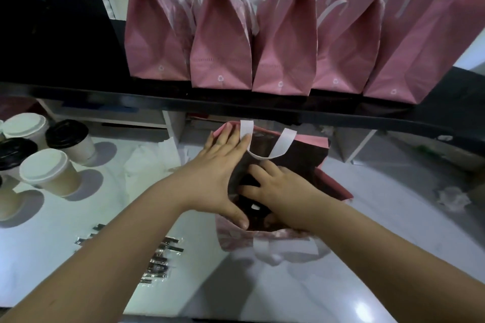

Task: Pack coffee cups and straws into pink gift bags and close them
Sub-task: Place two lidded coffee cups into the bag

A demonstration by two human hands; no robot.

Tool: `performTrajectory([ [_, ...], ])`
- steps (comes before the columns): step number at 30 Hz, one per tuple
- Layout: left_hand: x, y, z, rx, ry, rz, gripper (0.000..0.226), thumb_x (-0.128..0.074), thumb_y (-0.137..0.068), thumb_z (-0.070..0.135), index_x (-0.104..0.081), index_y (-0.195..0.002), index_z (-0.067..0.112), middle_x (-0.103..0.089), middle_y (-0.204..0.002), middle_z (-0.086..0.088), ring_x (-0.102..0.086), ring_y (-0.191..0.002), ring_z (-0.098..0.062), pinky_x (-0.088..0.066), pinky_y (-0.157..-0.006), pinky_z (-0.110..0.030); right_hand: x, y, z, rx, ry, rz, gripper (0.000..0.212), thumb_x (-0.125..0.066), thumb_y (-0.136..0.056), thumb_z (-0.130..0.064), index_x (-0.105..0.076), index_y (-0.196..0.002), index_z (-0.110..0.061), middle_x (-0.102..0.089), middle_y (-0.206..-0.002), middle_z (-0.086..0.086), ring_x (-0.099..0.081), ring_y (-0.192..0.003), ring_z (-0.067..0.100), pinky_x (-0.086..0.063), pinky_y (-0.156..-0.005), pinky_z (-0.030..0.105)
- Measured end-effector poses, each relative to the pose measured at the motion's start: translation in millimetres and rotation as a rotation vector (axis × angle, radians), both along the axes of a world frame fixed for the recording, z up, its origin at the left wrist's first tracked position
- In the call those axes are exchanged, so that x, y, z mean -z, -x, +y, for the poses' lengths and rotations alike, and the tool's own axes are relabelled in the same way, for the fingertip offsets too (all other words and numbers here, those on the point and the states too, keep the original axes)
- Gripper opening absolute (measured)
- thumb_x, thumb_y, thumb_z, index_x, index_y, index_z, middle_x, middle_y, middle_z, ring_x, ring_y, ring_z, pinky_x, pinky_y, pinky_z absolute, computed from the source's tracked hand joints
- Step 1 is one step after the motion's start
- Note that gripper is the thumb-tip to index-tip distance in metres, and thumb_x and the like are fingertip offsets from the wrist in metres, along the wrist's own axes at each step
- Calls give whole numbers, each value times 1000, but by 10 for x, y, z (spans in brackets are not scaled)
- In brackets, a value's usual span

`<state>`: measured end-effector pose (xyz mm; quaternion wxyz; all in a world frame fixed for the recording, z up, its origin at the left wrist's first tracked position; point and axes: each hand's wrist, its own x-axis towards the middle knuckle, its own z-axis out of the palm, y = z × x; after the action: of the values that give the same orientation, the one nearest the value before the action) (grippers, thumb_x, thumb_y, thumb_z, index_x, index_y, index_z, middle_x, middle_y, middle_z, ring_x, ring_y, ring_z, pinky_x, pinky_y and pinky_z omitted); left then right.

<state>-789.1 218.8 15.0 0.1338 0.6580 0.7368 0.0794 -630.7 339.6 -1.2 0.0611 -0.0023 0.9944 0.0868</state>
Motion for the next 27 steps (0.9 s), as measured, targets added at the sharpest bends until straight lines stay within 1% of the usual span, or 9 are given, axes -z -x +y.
performTrajectory([
  [3,8,-13,-23,13,-13,10,154,-67,-40,83,23,-150,23,35,-155,0,45,-133,-9,17,-116,-36,108,133,3,32,27,-16,84,-72,-78,-43,-27,-148,-33,-25,-149,11,-29,-131,31,-41,-103,42],
  [6,16,-10,-57,11,-27,24,153,-68,-41,83,21,-151,23,34,-156,0,44,-134,-8,18,-114,-33,195,154,106,130,179,-17,86,-74,-78,-35,-27,-149,-33,-19,-155,9,-26,-136,33,-37,-105,44],
  [10,22,-40,-88,4,-28,75,153,-65,-42,86,22,-151,23,34,-156,0,42,-135,-11,19,-113,-34,289,123,204,214,348,-14,87,-78,-75,-36,-28,-147,-36,-20,-155,4,-27,-136,31,-39,-102,42],
  [14,12,-83,-80,-3,-12,88,153,-64,-41,87,23,-150,23,34,-156,-1,42,-136,-12,18,-114,-36,368,127,159,143,298,-1,85,-77,-74,-27,-32,-146,-33,-18,-155,5,-25,-136,29,-42,-98,38],
  [19,-10,-99,-60,-39,-10,66,154,-65,-41,87,27,-148,24,38,-154,0,45,-134,-12,21,-110,-32,417,20,159,138,333,24,86,-78,-71,-35,-33,-145,-33,-22,-148,4,-25,-131,28,-41,-98,39],
  [22,-10,-140,-52,-41,-18,68,154,-67,-43,85,28,-148,24,41,-152,0,46,-133,-13,24,-109,-32,546,-30,82,131,297,-37,80,-71,-79,-42,-30,-147,-33,-20,-152,9,-24,-134,32,-37,-103,42],
  [23,-8,-159,-52,-37,-21,75,154,-66,-44,86,28,-148,23,41,-152,-1,46,-133,-13,24,-110,-33,603,-46,60,131,315,-65,78,-65,-83,-50,-26,-149,-33,-13,-157,9,-17,-141,32,-29,-110,44],
  [25,1,-194,-58,-32,-27,92,153,-64,-44,87,28,-148,22,42,-151,-2,45,-134,-16,22,-112,-37,701,-65,29,121,330,-125,77,-43,-89,-65,-11,-153,-35,13,-162,4,13,-148,27,-4,-119,48],
  [27,14,-214,-72,-42,-29,111,152,-62,-45,87,29,-148,23,44,-150,-2,46,-134,-17,20,-113,-40,783,-74,11,99,294,-149,79,-22,-87,-73,3,-153,-37,34,-152,-6,38,-137,21,12,-117,49],
])
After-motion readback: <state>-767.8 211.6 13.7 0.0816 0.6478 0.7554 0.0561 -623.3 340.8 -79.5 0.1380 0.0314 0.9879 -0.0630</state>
